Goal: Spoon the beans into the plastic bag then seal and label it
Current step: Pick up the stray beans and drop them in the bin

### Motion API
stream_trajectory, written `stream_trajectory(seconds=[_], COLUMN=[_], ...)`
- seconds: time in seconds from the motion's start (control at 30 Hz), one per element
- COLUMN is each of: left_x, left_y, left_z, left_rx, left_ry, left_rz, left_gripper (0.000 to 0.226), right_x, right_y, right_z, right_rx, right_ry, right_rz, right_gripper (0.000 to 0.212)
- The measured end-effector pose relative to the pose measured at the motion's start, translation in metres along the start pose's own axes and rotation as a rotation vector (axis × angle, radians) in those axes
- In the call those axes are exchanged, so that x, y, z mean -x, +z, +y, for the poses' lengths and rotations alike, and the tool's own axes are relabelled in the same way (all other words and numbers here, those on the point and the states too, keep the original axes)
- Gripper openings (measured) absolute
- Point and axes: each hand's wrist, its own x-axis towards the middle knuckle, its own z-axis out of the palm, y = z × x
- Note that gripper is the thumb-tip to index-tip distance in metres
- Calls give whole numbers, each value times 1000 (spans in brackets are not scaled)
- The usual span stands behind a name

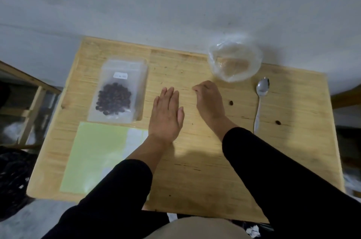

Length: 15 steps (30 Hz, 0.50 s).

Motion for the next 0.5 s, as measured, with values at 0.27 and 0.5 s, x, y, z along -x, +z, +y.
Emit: stream_trajectory(seconds=[0.27,0.5], left_x=[-1,-4], left_y=[-1,-2], left_z=[1,19], left_rx=[-14,53], left_ry=[-14,161], left_rz=[-14,-79], left_gripper=[54,49], right_x=[28,71], right_y=[-15,-46], right_z=[-21,-7], right_rx=[-435,-768], right_ry=[521,876], right_rz=[89,242], right_gripper=[12,21])
